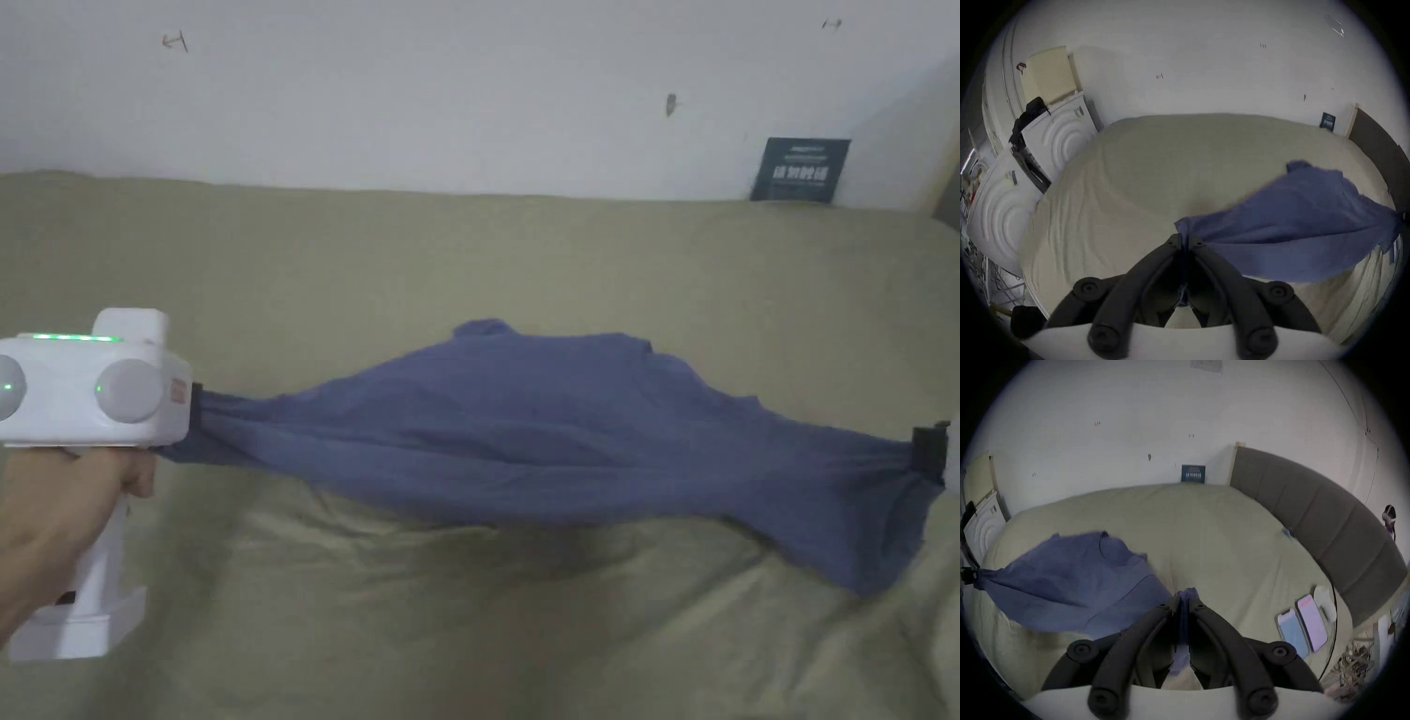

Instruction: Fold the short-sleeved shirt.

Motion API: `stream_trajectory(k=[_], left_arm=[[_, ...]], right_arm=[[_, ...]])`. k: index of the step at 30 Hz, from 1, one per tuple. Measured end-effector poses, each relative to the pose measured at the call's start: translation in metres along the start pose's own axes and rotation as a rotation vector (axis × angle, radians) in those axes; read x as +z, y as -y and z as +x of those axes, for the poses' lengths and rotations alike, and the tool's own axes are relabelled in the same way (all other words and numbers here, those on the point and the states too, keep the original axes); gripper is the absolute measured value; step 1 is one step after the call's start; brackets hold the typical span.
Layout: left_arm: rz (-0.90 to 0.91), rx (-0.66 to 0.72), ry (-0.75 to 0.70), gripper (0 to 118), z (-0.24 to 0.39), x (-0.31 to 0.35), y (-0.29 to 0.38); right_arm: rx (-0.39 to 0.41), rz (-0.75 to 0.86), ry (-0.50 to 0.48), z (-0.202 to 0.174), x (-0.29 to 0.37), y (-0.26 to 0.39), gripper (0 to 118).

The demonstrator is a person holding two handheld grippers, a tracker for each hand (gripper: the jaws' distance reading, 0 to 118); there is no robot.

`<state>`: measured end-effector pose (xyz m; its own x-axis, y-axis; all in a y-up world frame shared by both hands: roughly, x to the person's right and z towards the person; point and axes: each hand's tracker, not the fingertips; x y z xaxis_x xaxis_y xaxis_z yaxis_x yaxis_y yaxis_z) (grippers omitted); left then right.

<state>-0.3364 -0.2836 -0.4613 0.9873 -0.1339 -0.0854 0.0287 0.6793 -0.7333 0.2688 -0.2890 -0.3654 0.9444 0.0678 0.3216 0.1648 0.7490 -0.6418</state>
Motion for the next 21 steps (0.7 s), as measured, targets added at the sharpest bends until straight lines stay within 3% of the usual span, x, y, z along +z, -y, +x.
stream_trajectory(k=[4,15,21], left_arm=[[-0.001,-0.013,0.000,4,-0.007,0.026,0.045],[0.028,-0.016,0.004,4,-0.034,0.111,0.121],[-0.034,0.021,0.032,4,-0.044,0.101,0.146]], right_arm=[[-0.025,-0.012,-0.002,0.008,0.027,0.047,10],[0.015,0.016,0.018,0.028,0.122,0.113,10],[0.060,-0.043,0.032,0.025,0.116,0.138,10]])
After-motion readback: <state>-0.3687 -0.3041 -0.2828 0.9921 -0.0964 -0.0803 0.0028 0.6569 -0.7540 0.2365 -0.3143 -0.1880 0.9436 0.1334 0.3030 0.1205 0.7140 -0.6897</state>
